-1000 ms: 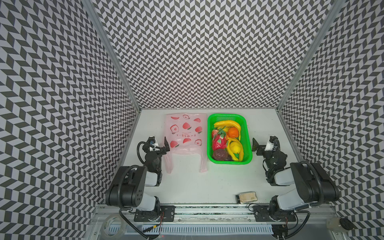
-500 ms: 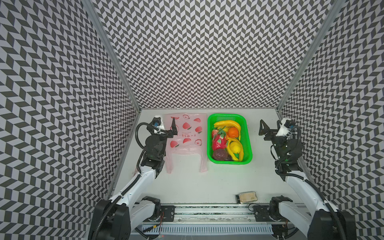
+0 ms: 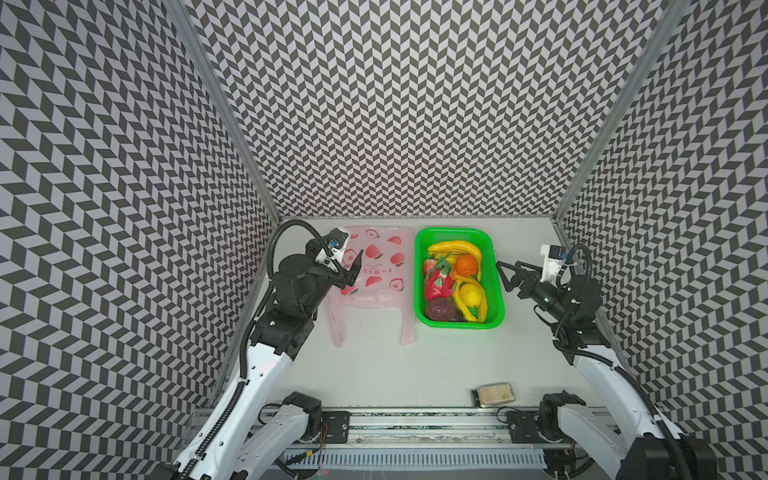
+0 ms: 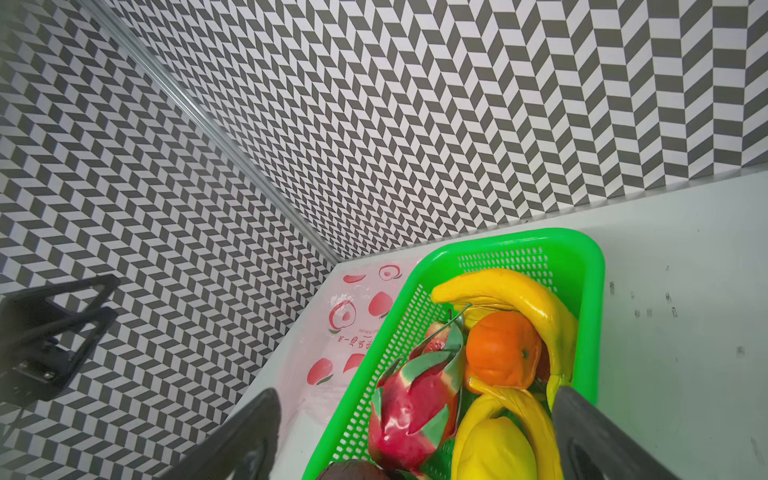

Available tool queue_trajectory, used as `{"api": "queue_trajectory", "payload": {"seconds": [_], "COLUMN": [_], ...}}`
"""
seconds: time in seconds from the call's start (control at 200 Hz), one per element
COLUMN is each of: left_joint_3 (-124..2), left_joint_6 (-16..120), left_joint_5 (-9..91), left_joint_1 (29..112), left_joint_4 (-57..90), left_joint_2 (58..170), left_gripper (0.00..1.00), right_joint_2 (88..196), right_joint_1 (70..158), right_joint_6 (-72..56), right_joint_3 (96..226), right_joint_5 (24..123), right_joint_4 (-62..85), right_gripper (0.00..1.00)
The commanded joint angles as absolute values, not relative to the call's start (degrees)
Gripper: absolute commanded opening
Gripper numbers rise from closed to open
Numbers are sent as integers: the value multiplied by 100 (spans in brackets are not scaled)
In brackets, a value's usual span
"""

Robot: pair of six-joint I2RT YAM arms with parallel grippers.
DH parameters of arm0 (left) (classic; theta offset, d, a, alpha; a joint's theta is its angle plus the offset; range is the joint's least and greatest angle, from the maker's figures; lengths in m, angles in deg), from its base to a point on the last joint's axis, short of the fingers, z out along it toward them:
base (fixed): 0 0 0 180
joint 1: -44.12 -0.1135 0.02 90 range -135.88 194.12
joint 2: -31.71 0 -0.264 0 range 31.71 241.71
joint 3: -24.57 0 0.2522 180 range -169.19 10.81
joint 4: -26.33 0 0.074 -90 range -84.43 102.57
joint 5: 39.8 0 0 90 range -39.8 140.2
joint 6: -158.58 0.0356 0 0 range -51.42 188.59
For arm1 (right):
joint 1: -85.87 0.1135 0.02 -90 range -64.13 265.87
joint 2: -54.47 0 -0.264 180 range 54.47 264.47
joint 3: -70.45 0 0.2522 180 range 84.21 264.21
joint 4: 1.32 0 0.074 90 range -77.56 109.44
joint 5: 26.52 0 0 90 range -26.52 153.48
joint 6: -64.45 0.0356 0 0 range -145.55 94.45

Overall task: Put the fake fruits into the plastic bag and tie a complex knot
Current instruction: 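Reach the left gripper to the pink bag while the right arm rises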

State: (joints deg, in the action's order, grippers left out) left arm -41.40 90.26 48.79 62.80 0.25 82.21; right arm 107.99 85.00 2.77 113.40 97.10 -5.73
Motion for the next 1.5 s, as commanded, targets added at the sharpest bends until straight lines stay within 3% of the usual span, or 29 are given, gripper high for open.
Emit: {"api": "queue_trajectory", "payload": {"seconds": [0.0,0.215,0.476,0.686,1.041,1.157,1.497], "left_joint_3": [-3788,-3201,-3728,-4118,-4378,-4622,-4879], "left_joint_6": [10082,11071,11456,11757,12155,12209,12376], "left_joint_5": [4660,4890,4799,5214,5361,5324,5169], "left_joint_1": [6504,7011,7190,7182,7051,6954,6882], "left_joint_4": [-1022,-984,-879,-1087,-848,-862,-721], "left_joint_2": [8124,8415,9957,11126,11985,12297,12930], "left_gripper": [82,85,72,70,68,58,58], "right_joint_2": [10634,10581,10647,10643,10720,10738,10756], "right_joint_1": [8523,8525,8524,8525,8525,8525,8525], "right_joint_6": [207,170,271,205,186,181,112], "right_joint_3": [11457,11427,11362,11353,11340,11357,11364], "right_joint_5": [9847,9832,9886,9861,9894,9894,9859], "right_joint_4": [-508,-521,-689,-668,-714,-729,-702], "right_gripper": [99,99,99,99,99,99,99]}}
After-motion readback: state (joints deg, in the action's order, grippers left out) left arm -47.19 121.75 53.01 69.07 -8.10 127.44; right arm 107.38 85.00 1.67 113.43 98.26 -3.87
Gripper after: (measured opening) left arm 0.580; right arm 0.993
